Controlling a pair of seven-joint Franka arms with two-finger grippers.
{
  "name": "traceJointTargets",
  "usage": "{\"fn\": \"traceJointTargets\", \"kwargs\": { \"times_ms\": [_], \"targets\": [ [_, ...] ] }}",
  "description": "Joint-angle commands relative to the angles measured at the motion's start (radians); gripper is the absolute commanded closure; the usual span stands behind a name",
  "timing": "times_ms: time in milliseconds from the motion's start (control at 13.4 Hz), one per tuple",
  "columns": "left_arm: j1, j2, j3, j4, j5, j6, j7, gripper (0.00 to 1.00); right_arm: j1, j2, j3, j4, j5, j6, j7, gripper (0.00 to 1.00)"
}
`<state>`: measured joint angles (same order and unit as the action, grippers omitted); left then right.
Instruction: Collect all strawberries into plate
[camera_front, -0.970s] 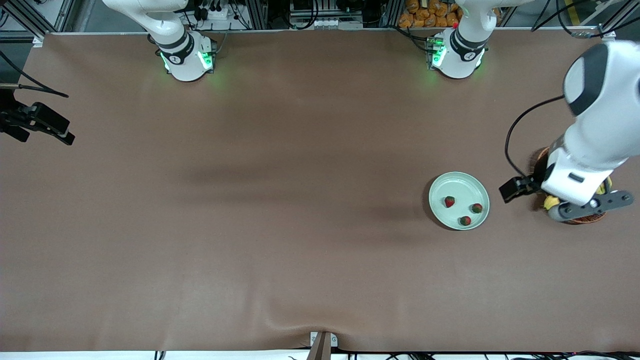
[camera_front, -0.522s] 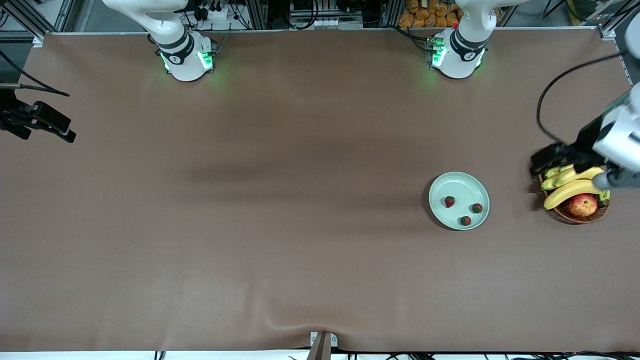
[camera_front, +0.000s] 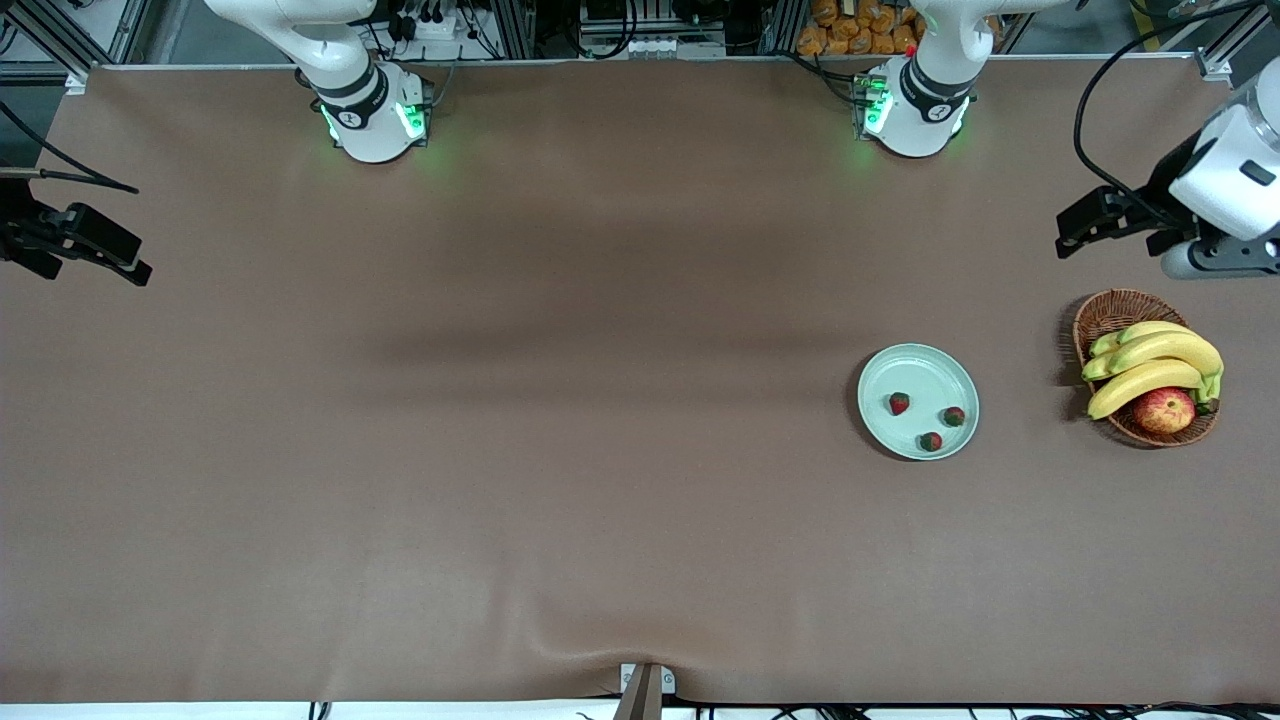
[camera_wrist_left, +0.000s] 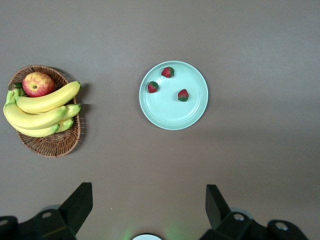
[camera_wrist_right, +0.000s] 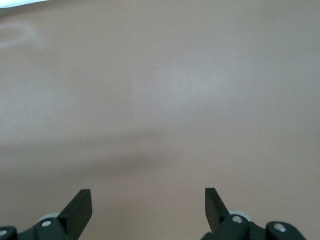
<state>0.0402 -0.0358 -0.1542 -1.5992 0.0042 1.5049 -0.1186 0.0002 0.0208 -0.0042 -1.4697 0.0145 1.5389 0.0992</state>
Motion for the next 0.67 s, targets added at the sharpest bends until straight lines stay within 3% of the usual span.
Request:
{"fn": "traceJointTargets", "kwargs": {
  "times_ms": [0, 75, 597],
  "targets": [
    [-0.022, -0.094, 0.019, -0.118, -0.018, 0.047, 0.020, 0.00, -0.006, 0.010, 0.003, 0.025, -0.021, -0.017, -0.006, 0.00],
    [-0.026, -0.114, 0.019, -0.146, -0.015, 0.064, 0.020, 0.00, -0.005, 0.010, 0.003, 0.025, -0.021, -0.017, -0.004, 0.00],
    [-0.028, -0.096, 0.028, -0.107, -0.009, 0.057, 0.013, 0.00, -0.006, 0.011, 0.003, 0.026, -0.021, -0.017, -0.004, 0.00]
  ]
}}
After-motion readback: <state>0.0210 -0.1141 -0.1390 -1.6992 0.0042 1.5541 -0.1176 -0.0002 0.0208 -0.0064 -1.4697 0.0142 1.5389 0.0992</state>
